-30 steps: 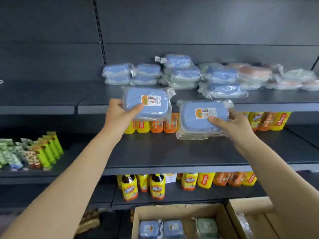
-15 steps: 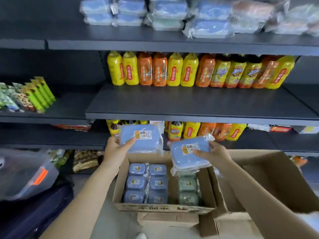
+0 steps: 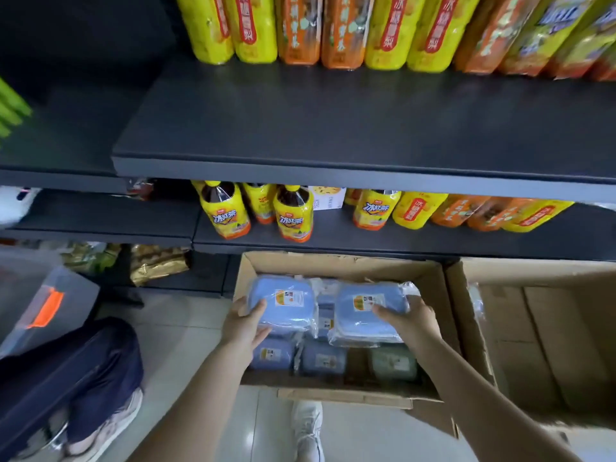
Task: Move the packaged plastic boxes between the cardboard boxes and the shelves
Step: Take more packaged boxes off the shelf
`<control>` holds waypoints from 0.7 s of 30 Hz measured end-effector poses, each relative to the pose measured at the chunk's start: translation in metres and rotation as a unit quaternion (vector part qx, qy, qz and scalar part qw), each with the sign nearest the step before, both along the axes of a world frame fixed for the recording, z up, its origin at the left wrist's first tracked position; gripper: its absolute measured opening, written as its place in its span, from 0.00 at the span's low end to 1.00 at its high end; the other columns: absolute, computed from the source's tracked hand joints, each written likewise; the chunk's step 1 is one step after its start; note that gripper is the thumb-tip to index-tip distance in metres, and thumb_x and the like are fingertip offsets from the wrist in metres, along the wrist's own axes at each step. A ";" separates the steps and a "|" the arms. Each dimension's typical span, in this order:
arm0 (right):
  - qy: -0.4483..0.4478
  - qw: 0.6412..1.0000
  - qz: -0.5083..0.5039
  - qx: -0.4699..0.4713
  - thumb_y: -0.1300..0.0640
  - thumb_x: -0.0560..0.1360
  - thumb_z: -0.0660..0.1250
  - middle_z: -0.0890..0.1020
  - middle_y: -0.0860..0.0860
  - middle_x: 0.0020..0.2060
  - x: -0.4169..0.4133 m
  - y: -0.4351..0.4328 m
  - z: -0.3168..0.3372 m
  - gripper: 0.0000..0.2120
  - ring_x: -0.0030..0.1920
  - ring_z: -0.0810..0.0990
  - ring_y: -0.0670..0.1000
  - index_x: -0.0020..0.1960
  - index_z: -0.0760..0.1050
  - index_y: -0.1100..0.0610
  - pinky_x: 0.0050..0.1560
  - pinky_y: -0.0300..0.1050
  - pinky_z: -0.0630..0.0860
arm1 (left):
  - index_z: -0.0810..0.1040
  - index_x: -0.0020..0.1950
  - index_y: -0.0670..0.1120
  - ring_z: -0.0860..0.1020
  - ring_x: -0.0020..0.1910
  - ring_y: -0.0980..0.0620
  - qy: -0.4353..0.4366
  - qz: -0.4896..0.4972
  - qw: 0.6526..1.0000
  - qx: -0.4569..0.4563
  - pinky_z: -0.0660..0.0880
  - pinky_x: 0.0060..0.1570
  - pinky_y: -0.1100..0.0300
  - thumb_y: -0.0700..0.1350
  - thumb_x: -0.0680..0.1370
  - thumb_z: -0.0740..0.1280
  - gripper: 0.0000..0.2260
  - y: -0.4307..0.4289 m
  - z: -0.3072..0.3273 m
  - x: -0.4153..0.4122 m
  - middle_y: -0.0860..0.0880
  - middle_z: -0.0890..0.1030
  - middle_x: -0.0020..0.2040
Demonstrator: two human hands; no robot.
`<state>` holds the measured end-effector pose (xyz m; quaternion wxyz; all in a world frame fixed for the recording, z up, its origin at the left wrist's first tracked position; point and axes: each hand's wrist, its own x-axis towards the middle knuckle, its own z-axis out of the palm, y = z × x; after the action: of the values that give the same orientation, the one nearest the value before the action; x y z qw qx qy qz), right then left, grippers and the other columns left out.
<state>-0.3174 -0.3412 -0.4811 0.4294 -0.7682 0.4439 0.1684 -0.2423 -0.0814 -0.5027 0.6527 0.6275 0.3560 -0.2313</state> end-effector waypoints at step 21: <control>0.000 0.993 -0.095 0.073 0.45 0.68 0.75 0.83 0.51 0.45 0.078 0.020 -0.252 0.22 0.42 0.82 0.51 0.55 0.79 0.57 0.38 0.39 0.74 | 0.68 0.39 0.48 0.72 0.37 0.58 0.131 0.177 0.975 -0.017 0.72 0.38 0.68 0.59 0.75 0.66 0.16 -0.039 -0.239 0.089 0.51 0.72 0.40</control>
<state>-0.2392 -0.3212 -0.7333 0.4985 -0.6890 0.5017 0.1586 -0.1533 -0.1203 -0.7419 0.6412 0.5077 0.5401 -0.1981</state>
